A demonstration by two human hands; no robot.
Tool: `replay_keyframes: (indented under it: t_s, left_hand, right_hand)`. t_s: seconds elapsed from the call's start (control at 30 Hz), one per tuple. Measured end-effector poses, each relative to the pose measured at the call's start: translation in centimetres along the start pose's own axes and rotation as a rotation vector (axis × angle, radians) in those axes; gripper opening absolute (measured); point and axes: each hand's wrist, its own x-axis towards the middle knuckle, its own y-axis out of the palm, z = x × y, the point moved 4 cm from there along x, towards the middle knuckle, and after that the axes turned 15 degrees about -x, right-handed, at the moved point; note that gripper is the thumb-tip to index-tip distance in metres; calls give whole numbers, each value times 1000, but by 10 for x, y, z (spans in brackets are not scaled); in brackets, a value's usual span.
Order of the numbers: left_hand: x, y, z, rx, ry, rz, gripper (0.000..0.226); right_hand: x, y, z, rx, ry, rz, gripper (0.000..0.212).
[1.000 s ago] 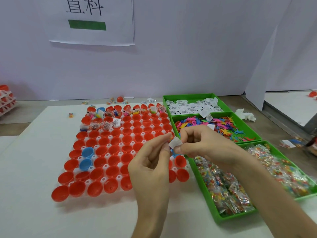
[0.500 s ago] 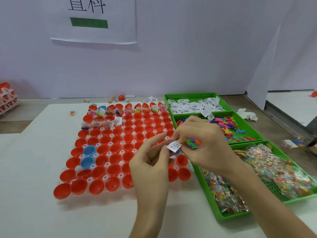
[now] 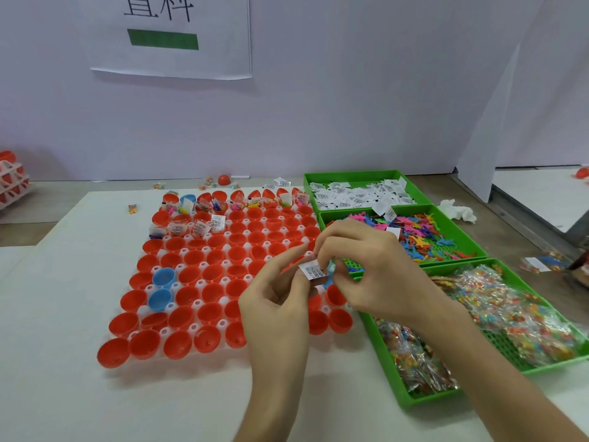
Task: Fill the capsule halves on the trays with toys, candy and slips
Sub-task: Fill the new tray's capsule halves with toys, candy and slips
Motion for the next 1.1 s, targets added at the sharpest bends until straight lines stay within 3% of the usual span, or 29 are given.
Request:
replay_keyframes:
  t_s: [0.2, 0.4, 0.83, 1.1]
  left_hand:
    - [0, 1, -1, -3, 20, 13, 35]
    - [0, 1, -1, -2, 26, 35, 34]
    - [0, 1, -1, 32, 23, 29, 29]
    - [0, 2, -4, -72, 0, 15, 15]
  right_hand:
    - [-1, 2, -3, 185, 98, -21, 6]
    - [2, 5, -9, 309, 209, -14, 16]
    - [1, 1, -12, 351, 248, 72, 29]
    - [-3, 0, -15, 510, 340, 111, 24]
